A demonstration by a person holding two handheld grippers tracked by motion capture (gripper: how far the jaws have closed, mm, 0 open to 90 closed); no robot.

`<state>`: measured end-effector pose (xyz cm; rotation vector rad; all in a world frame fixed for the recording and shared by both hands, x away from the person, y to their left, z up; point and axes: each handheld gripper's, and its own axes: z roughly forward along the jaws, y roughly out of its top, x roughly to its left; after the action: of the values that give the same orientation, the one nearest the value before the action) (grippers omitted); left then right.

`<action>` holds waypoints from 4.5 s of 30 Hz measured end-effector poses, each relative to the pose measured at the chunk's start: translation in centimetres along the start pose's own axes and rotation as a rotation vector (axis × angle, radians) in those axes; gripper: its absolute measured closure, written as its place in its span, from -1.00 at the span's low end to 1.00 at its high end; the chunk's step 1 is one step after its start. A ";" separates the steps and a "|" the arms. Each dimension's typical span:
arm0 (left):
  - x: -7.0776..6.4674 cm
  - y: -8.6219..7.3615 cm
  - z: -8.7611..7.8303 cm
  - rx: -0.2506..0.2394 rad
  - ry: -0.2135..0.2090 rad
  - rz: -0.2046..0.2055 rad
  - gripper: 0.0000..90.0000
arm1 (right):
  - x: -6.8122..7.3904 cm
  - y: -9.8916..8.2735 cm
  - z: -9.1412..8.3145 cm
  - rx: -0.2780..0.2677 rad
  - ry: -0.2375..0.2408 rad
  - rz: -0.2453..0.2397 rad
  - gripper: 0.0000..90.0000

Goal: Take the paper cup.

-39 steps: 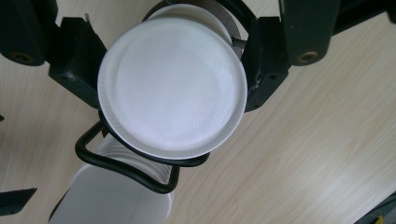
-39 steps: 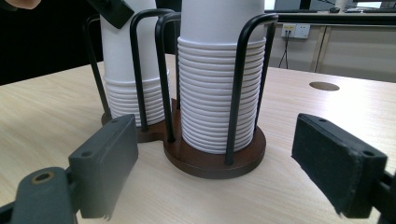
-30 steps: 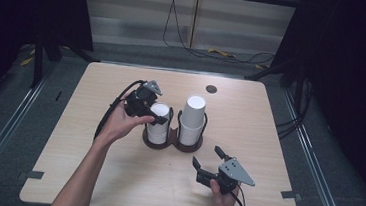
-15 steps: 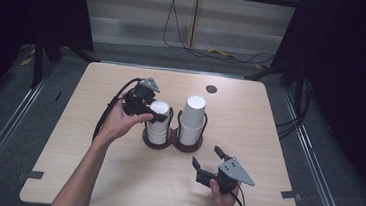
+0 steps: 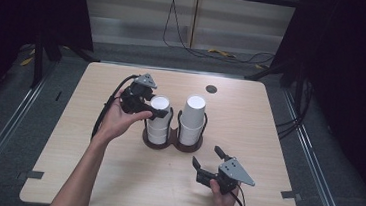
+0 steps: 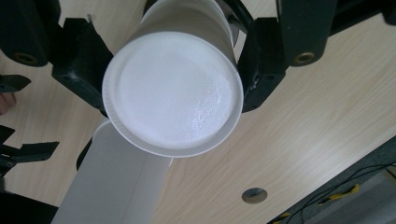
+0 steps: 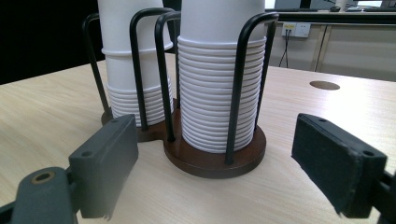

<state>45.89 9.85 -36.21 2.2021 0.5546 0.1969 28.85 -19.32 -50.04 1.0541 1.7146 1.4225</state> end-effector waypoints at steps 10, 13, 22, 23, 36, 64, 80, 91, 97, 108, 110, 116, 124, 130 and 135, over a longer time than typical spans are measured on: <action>0.0 0.0 -0.8 -0.040 -0.011 -0.003 -0.25 | 0.0 0.0 0.0 0.000 -0.001 0.000 -0.69; -0.1 0.1 -1.0 -0.048 -0.007 0.000 -0.25 | 0.0 0.0 0.0 -0.001 -0.001 0.000 -0.69; 0.1 0.1 -1.9 -0.079 0.014 -0.011 -0.24 | 0.0 0.0 0.0 -0.002 -0.002 -0.001 -0.69; 0.1 0.1 -2.2 -0.086 0.013 -0.015 -0.25 | 0.0 0.0 0.0 -0.002 -0.001 0.000 -0.69; -0.3 0.7 -3.5 -0.128 0.032 -0.011 -0.25 | 0.0 0.0 0.0 -0.001 0.000 -0.001 -0.69; -1.2 -1.0 -6.2 -0.337 0.023 -0.029 -0.26 | 0.0 0.0 0.0 -0.002 0.001 0.000 -0.69; -3.1 -2.1 -6.6 -0.390 0.046 -0.008 -0.26 | 0.0 0.0 0.0 -0.002 0.000 0.002 -0.69; -4.6 -3.6 -6.0 -0.417 -0.006 -0.007 -0.26 | 0.0 0.0 0.0 -0.004 -0.001 0.003 -0.69; -5.2 -4.3 -5.7 -0.417 -0.012 -0.012 -0.26 | 0.0 0.0 0.0 0.001 0.000 0.001 -0.69; -6.0 -6.2 -4.2 -0.466 -0.057 -0.046 -0.26 | -0.1 0.1 0.2 0.018 0.015 0.013 -0.70; -6.2 -6.3 -4.3 -0.469 -0.059 -0.041 -0.26 | -0.1 0.1 0.3 0.027 0.029 0.019 -0.71; -6.6 -6.9 -4.3 -0.463 -0.068 -0.035 -0.26 | 0.3 0.2 0.4 0.046 0.082 0.026 -0.72; -7.0 -8.4 -3.3 -0.436 -0.077 -0.041 -0.26 | 1.9 0.9 0.6 0.034 0.246 0.039 -0.72; -6.9 -9.7 -1.8 -0.409 -0.136 -0.058 -0.26 | 3.2 1.1 1.2 0.061 0.315 -0.020 -0.71; -7.2 -10.4 -0.9 -0.393 -0.161 -0.067 -0.26 | 3.8 1.1 1.4 0.065 0.350 -0.034 -0.71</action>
<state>35.86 12.96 -43.34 1.7964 0.4557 0.0835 28.52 -15.26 -49.23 0.8398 2.0253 1.6121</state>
